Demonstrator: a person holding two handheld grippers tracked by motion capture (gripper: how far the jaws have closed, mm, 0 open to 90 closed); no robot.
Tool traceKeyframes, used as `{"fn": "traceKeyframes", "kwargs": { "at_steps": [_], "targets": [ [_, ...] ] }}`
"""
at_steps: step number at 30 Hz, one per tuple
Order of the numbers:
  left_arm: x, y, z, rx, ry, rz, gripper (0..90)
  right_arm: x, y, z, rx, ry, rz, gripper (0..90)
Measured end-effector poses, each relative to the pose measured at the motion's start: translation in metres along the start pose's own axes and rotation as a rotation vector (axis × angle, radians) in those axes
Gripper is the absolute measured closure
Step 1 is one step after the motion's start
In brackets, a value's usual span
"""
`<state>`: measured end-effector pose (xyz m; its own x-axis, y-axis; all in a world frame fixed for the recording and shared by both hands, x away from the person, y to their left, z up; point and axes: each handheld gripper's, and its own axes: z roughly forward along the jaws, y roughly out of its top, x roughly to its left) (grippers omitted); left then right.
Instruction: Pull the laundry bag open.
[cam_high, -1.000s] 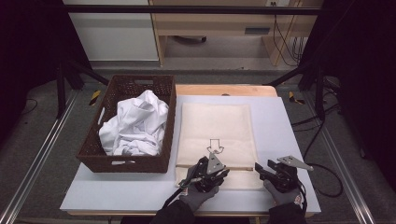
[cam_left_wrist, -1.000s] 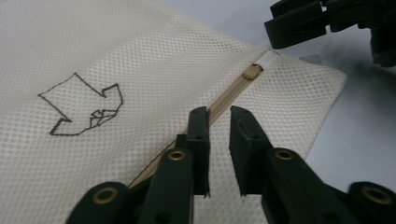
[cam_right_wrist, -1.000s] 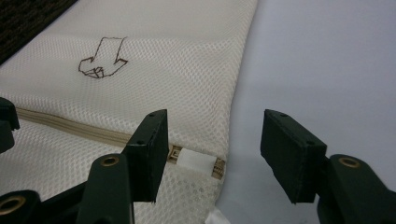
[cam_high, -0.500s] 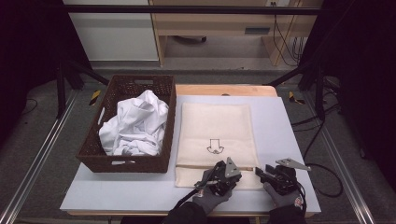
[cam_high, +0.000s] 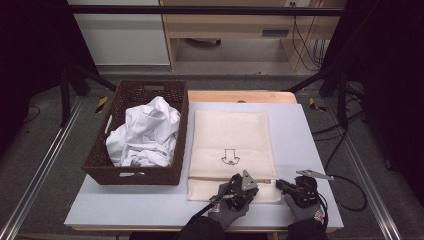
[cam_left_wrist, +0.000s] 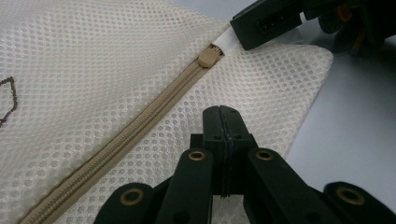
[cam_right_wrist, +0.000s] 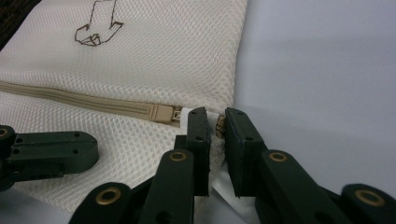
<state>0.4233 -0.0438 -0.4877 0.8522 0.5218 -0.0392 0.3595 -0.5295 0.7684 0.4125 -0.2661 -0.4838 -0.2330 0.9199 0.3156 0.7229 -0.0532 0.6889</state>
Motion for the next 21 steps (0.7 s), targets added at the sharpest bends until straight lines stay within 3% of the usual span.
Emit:
{"fn": "traceKeyframes", "kwargs": {
  "at_steps": [5,6,9,11,12,14,16,21],
  "targets": [
    [0.000,0.000,0.000,-0.001,0.000,0.000,89.1,0.004,0.003,-0.006,-0.031,0.003,-0.020,83.0],
    [0.000,0.000,0.000,-0.003,0.001,-0.004,89.1,0.009,0.004,-0.012,-0.074,0.016,-0.051,81.8],
    [0.000,0.000,0.000,-0.001,0.000,-0.001,89.0,0.015,0.007,-0.018,-0.125,0.074,-0.091,73.5],
    [0.000,0.000,0.001,-0.006,-0.003,-0.008,89.1,0.017,0.007,-0.017,-0.121,0.095,-0.094,70.1],
    [0.001,0.000,0.001,-0.007,-0.010,-0.014,89.1,0.017,0.007,-0.009,-0.079,0.087,-0.094,64.9],
    [0.001,-0.001,0.000,-0.006,-0.009,-0.015,89.1,0.014,0.004,-0.002,-0.030,0.051,-0.080,62.2],
    [0.001,-0.001,0.001,-0.007,-0.010,-0.014,89.1,0.010,0.003,0.003,0.007,0.045,-0.051,59.9],
    [0.001,-0.001,0.001,-0.007,-0.011,-0.014,89.1,0.008,0.004,0.005,0.014,0.037,-0.034,61.5]
  ]
}}
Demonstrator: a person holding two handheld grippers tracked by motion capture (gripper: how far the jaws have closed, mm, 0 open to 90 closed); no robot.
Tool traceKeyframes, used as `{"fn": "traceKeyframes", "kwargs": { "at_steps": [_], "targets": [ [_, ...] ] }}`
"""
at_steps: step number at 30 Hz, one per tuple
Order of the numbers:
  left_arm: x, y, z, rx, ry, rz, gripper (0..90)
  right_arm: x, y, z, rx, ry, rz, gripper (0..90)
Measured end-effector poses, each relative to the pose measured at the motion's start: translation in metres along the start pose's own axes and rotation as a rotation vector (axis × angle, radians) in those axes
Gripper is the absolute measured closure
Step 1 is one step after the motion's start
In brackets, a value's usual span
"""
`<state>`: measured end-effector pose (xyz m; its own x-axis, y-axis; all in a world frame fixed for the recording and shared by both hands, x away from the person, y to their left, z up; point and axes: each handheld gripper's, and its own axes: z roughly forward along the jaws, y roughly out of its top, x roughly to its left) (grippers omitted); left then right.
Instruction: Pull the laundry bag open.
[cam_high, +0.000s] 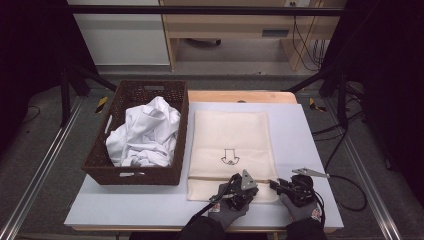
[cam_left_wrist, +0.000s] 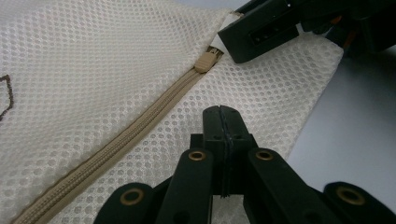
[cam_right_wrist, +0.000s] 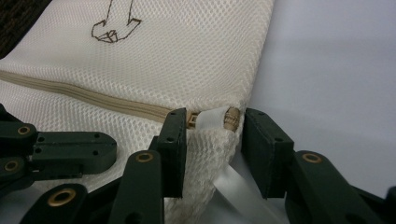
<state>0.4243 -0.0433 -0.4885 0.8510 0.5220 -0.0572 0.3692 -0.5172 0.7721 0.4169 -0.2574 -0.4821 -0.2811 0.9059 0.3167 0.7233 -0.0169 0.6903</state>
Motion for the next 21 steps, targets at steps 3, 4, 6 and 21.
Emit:
{"fn": "traceKeyframes", "kwargs": {
  "at_steps": [3,4,6,21],
  "targets": [
    [0.000,0.000,0.000,0.000,0.001,-0.001,89.1,0.001,0.003,0.002,-0.001,0.013,-0.002,74.4],
    [0.000,0.000,0.000,0.000,0.002,-0.001,89.1,0.001,0.003,0.001,-0.011,0.020,0.002,78.3],
    [0.000,0.000,0.000,0.000,0.000,-0.002,89.1,0.001,0.004,0.000,-0.024,0.027,-0.005,80.2],
    [0.002,0.037,-0.006,-0.012,0.064,0.084,75.3,0.012,0.011,-0.018,-0.136,0.121,-0.070,82.1]
  ]
}}
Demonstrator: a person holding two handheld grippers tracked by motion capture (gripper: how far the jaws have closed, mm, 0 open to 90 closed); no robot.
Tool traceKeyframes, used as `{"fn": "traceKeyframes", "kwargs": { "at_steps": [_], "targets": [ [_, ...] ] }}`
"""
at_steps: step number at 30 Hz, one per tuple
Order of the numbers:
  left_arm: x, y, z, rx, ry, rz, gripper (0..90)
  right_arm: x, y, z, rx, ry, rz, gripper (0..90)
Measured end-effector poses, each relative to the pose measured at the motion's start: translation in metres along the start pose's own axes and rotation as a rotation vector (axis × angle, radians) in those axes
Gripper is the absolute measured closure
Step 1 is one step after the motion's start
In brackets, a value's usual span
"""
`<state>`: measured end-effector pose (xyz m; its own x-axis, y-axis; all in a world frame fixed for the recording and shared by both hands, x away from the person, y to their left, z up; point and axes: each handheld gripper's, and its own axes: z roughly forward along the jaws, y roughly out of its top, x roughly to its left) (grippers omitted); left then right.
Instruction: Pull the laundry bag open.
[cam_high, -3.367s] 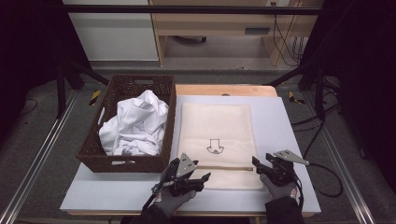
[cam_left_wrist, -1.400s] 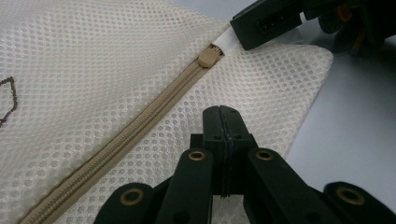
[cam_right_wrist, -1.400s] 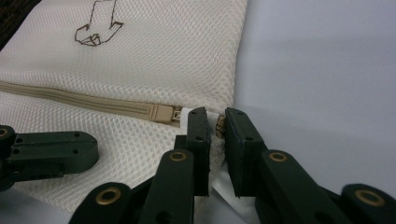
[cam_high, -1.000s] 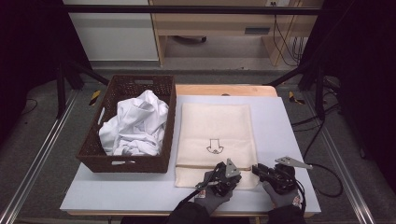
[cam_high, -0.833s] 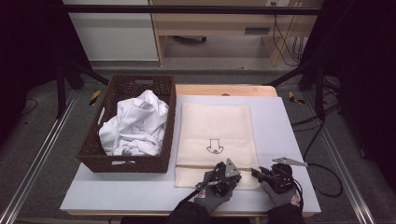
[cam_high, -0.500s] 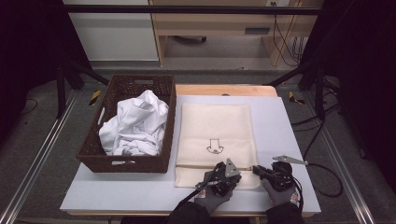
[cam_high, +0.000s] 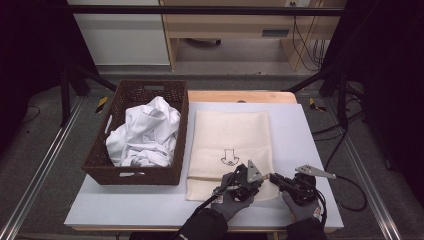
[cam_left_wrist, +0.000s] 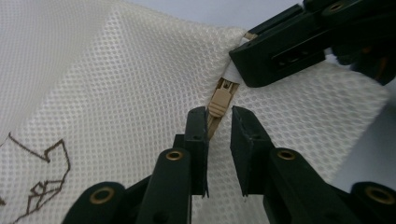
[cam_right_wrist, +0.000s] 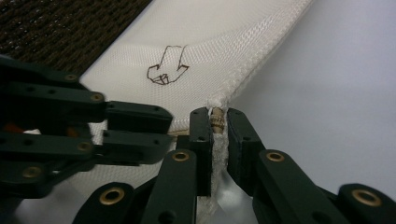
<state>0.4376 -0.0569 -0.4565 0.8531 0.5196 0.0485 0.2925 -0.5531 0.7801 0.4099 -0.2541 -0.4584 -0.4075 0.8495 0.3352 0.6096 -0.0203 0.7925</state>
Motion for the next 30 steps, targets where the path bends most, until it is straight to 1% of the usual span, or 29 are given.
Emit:
{"fn": "traceKeyframes", "kwargs": {
  "at_steps": [1,2,4,6,7,8,10,11,12,13,15,18,21,22,24,25,27,28,30],
  "targets": [
    [0.000,0.000,0.000,0.000,0.000,0.000,74.0,0.000,0.000,0.000,0.000,0.000,0.000,82.1],
    [0.001,0.001,0.004,0.010,-0.005,0.004,74.0,0.000,0.000,0.000,-0.002,-0.001,-0.005,82.2],
    [0.001,-0.001,0.009,0.005,-0.015,-0.003,71.3,0.002,0.001,-0.001,-0.007,0.005,-0.010,82.2],
    [0.002,-0.002,0.012,0.007,-0.016,0.004,68.5,0.003,0.002,0.001,0.000,0.003,-0.018,82.4],
    [0.003,-0.002,0.013,0.013,-0.014,0.011,68.5,0.003,0.002,0.001,0.000,0.003,-0.018,82.4],
    [0.005,-0.003,0.015,-0.001,-0.027,-0.011,66.8,0.003,0.002,0.002,0.001,0.004,-0.022,82.6],
    [0.006,-0.003,0.015,0.002,-0.035,-0.010,67.4,0.004,0.002,0.002,-0.001,0.003,-0.029,82.7],
    [0.007,-0.003,0.016,-0.005,-0.044,-0.017,67.4,0.004,0.002,0.002,-0.001,0.003,-0.029,82.7],
    [0.007,-0.004,0.017,-0.002,-0.055,-0.009,69.4,0.005,0.002,0.002,0.000,0.000,-0.030,82.7],
    [0.007,-0.004,0.017,0.005,-0.054,0.013,74.7,0.006,0.002,0.003,0.007,0.002,-0.031,82.8],
    [0.007,-0.004,0.017,0.004,-0.064,0.009,79.3,0.005,0.002,0.004,0.007,0.004,-0.030,82.8],
    [0.006,-0.004,0.016,0.002,-0.064,0.013,79.6,0.004,0.002,0.004,0.006,0.009,-0.025,82.8],
    [0.004,-0.006,0.009,-0.030,-0.079,0.003,79.3,0.002,0.002,0.003,0.002,0.008,-0.017,82.8],
    [0.003,-0.006,0.009,-0.028,-0.076,0.011,79.0,0.002,0.002,0.002,0.000,0.015,-0.014,82.8],
    [0.004,-0.005,0.010,-0.022,-0.076,0.013,78.4,0.003,0.002,0.002,-0.003,0.018,-0.017,82.9],
    [0.003,-0.005,0.011,-0.026,-0.072,0.007,77.5,0.004,0.002,0.002,-0.002,0.021,-0.018,82.9],
    [0.004,-0.004,0.012,-0.027,-0.071,0.007,75.6,0.004,0.002,0.003,-0.002,0.021,-0.019,82.9],
    [0.004,-0.003,0.013,-0.023,-0.071,0.013,74.8,0.005,0.002,0.003,-0.001,0.023,-0.018,83.1],
    [0.007,-0.002,0.016,-0.030,-0.080,0.000,74.4,0.005,0.002,0.003,-0.001,0.022,-0.012,83.1]
  ]
}}
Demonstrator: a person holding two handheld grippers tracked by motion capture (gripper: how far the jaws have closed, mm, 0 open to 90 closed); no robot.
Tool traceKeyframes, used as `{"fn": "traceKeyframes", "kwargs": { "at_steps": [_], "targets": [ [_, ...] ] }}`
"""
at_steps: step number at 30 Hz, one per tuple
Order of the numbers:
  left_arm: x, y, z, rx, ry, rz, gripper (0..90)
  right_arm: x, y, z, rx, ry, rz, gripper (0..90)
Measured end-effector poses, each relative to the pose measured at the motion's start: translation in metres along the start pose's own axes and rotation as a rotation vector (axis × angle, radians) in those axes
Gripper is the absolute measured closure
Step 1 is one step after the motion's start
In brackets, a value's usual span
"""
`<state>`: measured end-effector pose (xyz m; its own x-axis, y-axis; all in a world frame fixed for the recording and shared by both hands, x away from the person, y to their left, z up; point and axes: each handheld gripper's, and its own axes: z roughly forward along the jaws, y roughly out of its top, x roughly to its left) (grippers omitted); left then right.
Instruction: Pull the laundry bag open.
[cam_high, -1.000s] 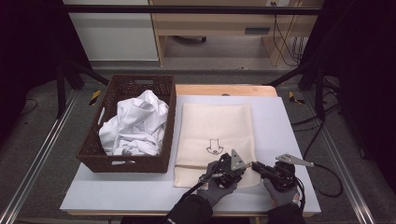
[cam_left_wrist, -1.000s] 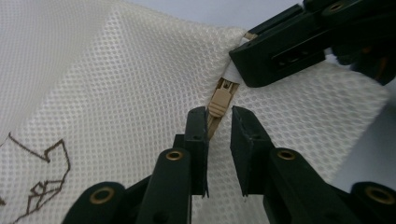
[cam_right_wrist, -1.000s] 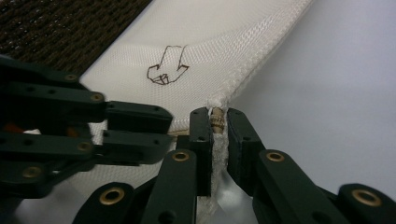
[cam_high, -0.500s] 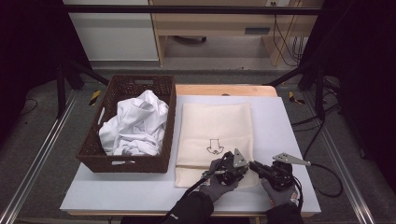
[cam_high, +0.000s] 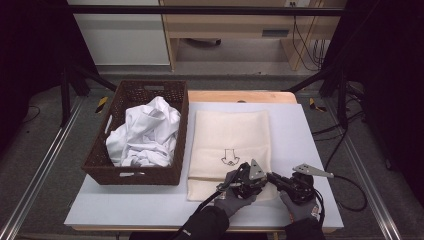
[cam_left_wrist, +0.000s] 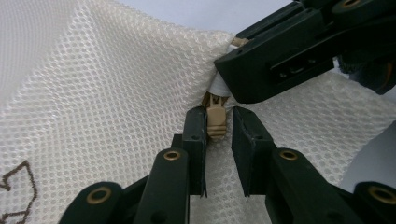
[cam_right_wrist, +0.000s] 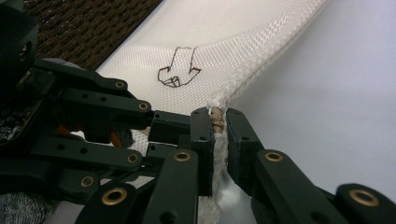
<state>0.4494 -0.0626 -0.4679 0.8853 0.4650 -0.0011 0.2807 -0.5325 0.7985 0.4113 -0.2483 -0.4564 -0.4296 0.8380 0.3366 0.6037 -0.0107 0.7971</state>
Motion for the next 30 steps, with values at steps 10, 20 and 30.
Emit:
{"fn": "traceKeyframes", "kwargs": {
  "at_steps": [10,20,30],
  "targets": [
    [-0.0005,0.0002,-0.0017,0.021,0.011,0.004,80.9,-0.0020,0.0006,0.0006,0.002,-0.019,-0.007,76.3],
    [-0.0011,-0.0005,-0.0017,0.034,0.018,-0.014,81.1,-0.0005,0.0017,0.0027,0.032,-0.035,-0.017,82.5],
    [-0.0020,-0.0034,-0.0035,0.057,0.038,-0.001,81.2,0.0011,0.0021,0.0008,0.030,-0.060,-0.019,83.2]
  ]
}}
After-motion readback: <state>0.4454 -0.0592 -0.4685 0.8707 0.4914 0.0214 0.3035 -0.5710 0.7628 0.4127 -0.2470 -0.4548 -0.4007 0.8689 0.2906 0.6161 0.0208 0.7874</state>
